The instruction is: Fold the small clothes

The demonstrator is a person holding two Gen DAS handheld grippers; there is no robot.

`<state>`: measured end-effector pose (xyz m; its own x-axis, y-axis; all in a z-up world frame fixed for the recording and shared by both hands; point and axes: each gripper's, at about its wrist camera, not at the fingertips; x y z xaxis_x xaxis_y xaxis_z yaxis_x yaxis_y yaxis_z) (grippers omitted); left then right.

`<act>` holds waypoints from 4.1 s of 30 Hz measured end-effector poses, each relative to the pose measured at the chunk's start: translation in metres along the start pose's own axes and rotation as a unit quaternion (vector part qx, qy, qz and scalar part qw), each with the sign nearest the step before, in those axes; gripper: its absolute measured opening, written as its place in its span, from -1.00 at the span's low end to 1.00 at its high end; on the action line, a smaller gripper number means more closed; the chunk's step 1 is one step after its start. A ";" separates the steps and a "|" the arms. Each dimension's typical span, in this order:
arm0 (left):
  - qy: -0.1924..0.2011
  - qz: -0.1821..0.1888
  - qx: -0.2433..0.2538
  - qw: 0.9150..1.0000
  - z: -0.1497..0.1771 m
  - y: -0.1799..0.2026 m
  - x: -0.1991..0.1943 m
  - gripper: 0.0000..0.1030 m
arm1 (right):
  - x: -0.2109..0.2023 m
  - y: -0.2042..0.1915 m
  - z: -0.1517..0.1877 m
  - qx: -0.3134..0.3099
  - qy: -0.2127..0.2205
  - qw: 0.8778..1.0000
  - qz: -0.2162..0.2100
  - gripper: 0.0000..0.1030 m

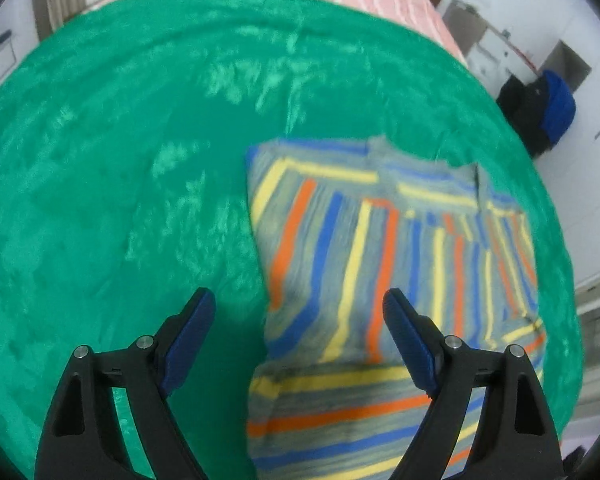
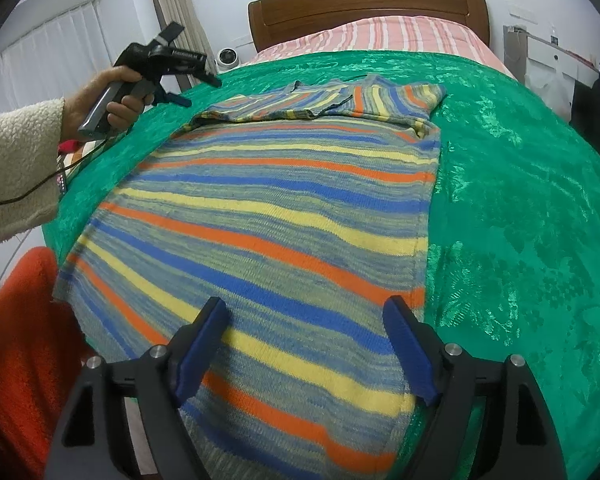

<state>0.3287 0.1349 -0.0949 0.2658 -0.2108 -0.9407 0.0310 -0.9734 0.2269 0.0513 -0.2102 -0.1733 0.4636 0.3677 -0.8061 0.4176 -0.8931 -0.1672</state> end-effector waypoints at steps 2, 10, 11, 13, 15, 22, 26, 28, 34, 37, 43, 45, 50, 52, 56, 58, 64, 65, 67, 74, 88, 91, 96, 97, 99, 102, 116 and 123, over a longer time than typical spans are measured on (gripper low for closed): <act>-0.014 0.004 0.003 1.000 0.006 -0.002 0.011 -0.12 | 0.001 -0.001 0.000 -0.003 0.000 1.000 0.003 0.59; 0.007 -0.036 -0.049 0.998 0.028 -0.035 0.016 -0.94 | 0.001 -0.002 0.001 -0.007 0.000 1.000 0.005 0.59; 0.004 -0.049 -0.029 0.998 0.030 -0.029 0.018 -0.90 | 0.001 -0.002 0.000 -0.007 0.000 1.000 0.005 0.59; 0.006 -0.077 -0.002 0.997 0.032 -0.018 0.016 -0.78 | 0.001 -0.002 0.000 -0.007 -0.001 1.000 0.005 0.60; 0.018 -0.088 -0.005 0.996 0.029 -0.017 0.005 -0.12 | 0.001 -0.001 0.000 -0.007 -0.001 1.000 0.004 0.60; 0.044 -0.076 -0.026 0.996 -0.020 -0.028 -0.011 0.30 | 0.003 -0.002 0.000 -0.004 0.000 1.000 0.003 0.62; 0.021 -0.114 0.002 0.993 -0.047 -0.014 0.025 0.33 | 0.005 -0.005 0.001 -0.016 0.000 1.000 0.012 0.65; 0.021 -0.178 0.004 0.984 -0.052 -0.012 0.045 0.06 | 0.005 -0.006 0.001 -0.020 0.000 1.000 0.013 0.67; 0.060 -0.161 -0.121 0.978 -0.038 -0.064 0.030 -0.12 | 0.006 -0.006 0.002 -0.025 0.000 1.000 0.013 0.71; 0.090 -0.115 -0.100 0.984 -0.017 -0.058 0.005 0.42 | 0.007 -0.007 0.002 -0.029 0.000 1.000 0.013 0.74; 0.036 -0.141 0.029 0.989 0.044 -0.017 0.015 0.69 | 0.007 -0.008 0.001 -0.030 0.000 0.999 0.015 0.76; 0.036 -0.144 0.013 0.989 0.070 -0.029 0.013 0.78 | 0.007 -0.008 0.001 -0.030 -0.001 0.999 0.014 0.76; 0.052 -0.115 -0.047 0.991 0.119 -0.056 -0.030 0.80 | 0.006 -0.007 0.000 -0.030 -0.003 0.999 0.011 0.76; 0.071 -0.104 -0.057 0.990 0.144 -0.065 -0.050 0.91 | 0.003 -0.006 -0.002 -0.026 -0.005 1.000 0.007 0.75; 0.110 -0.129 -0.077 0.983 0.191 -0.081 -0.063 0.96 | -0.027 0.003 -0.010 -0.001 0.049 0.998 0.026 0.75; 0.113 -0.142 -0.087 0.980 0.200 -0.090 -0.056 0.96 | -0.044 0.012 -0.013 0.014 0.082 0.995 0.051 0.76; 0.135 -0.153 -0.110 0.973 0.210 -0.104 -0.028 0.99 | -0.059 0.068 -0.026 0.076 0.095 0.984 0.131 0.76; 0.141 -0.154 -0.108 0.972 0.211 -0.104 -0.027 0.99 | -0.058 0.078 -0.026 0.085 0.094 0.981 0.145 0.76; 0.146 -0.157 -0.106 0.971 0.211 -0.103 -0.025 0.99 | -0.051 0.099 -0.022 0.108 0.089 0.975 0.172 0.76; 0.156 -0.165 -0.099 0.969 0.214 -0.099 -0.022 0.99 | -0.021 0.136 -0.002 0.171 0.051 0.970 0.164 0.99; 0.159 -0.170 -0.096 0.968 0.214 -0.097 -0.018 0.99 | -0.016 0.130 0.002 0.153 0.059 0.969 0.184 1.00; 0.159 -0.170 -0.096 0.968 0.214 -0.097 -0.018 0.99 | -0.016 0.130 0.002 0.152 0.059 0.969 0.185 1.00; 0.159 -0.169 -0.097 0.968 0.214 -0.097 -0.017 0.99 | -0.015 0.130 0.002 0.151 0.061 0.969 0.186 1.00; 0.158 -0.169 -0.097 0.968 0.213 -0.098 -0.017 0.99 | -0.015 0.129 0.002 0.150 0.061 0.969 0.186 1.00; 0.157 -0.166 -0.099 0.968 0.213 -0.099 -0.017 0.99 | -0.015 0.129 0.002 0.150 0.059 0.969 0.187 1.00; 0.156 -0.163 -0.101 0.969 0.213 -0.099 -0.018 0.99 | -0.017 0.130 0.002 0.150 0.053 0.970 0.184 1.00; 0.119 -0.165 -0.094 0.974 0.210 -0.090 -0.018 0.99 | -0.024 0.124 -0.006 0.177 -0.022 0.967 0.181 1.00; 0.086 -0.128 -0.089 0.984 0.209 -0.091 -0.033 0.97 | -0.014 0.116 -0.007 0.149 -0.034 0.965 0.214 1.00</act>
<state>0.1161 0.2115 -0.1374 0.3856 0.0727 -0.9198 0.2816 -0.9586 0.0423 0.0991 -0.3173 -0.1775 0.4879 -0.0606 -0.8708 -0.0484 -0.9979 0.0423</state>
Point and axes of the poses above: each gripper's, at about its wrist camera, not at the fingertips, and x roughly the way its jaws point, y to its right, z to its underside, and after that the axes turned 10 degrees about -y, right-handed
